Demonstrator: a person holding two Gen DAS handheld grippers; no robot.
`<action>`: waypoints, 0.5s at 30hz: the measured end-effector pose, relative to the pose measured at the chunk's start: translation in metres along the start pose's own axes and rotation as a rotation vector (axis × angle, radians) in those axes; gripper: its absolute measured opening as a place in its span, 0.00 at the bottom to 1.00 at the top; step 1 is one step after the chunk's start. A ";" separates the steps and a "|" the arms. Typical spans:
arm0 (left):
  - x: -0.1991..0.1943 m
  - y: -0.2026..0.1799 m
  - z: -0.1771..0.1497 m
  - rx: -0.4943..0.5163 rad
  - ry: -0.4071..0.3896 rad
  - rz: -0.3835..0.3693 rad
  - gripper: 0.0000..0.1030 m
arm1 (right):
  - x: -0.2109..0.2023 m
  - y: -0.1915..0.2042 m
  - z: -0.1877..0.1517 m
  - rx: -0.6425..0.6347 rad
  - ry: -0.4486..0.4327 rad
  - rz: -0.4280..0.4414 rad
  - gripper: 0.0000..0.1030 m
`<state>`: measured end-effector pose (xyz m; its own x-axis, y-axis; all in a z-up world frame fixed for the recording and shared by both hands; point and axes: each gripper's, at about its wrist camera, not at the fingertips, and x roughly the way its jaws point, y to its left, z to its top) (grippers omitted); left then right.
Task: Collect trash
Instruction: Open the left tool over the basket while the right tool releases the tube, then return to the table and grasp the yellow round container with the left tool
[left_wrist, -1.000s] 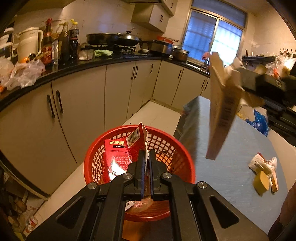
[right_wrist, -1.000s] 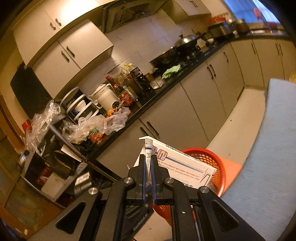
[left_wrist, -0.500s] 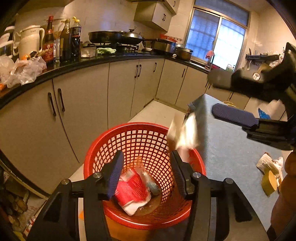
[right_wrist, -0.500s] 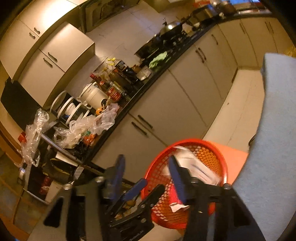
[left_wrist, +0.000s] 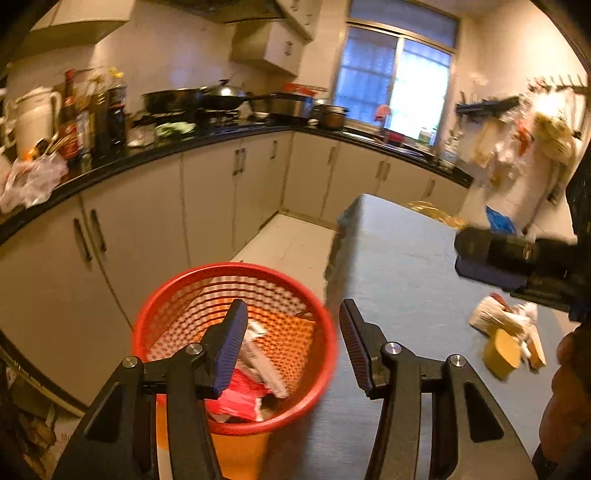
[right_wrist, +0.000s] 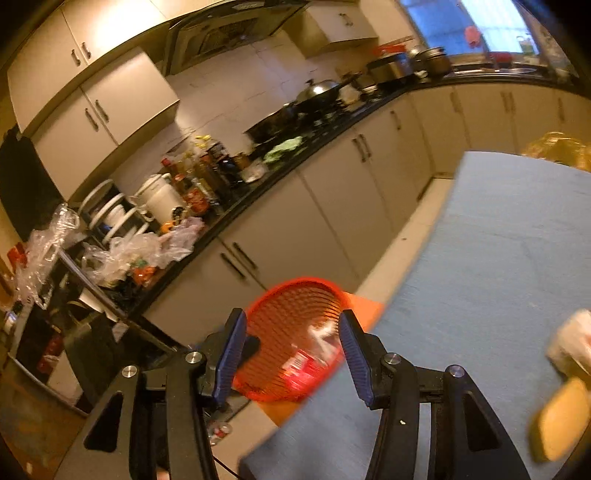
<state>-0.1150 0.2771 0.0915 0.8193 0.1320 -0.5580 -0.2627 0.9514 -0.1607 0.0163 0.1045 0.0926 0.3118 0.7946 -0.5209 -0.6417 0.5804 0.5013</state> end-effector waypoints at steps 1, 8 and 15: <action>0.000 -0.007 0.000 0.011 0.002 -0.010 0.49 | -0.008 -0.007 -0.004 0.012 -0.007 -0.017 0.54; 0.008 -0.070 -0.004 0.090 0.048 -0.088 0.51 | -0.079 -0.066 -0.026 0.113 -0.069 -0.094 0.54; 0.018 -0.141 -0.010 0.190 0.093 -0.167 0.66 | -0.171 -0.147 -0.045 0.268 -0.204 -0.317 0.58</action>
<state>-0.0682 0.1425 0.0962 0.7908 -0.0487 -0.6101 -0.0203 0.9942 -0.1057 0.0259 -0.1245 0.0769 0.6122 0.5738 -0.5440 -0.2972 0.8046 0.5141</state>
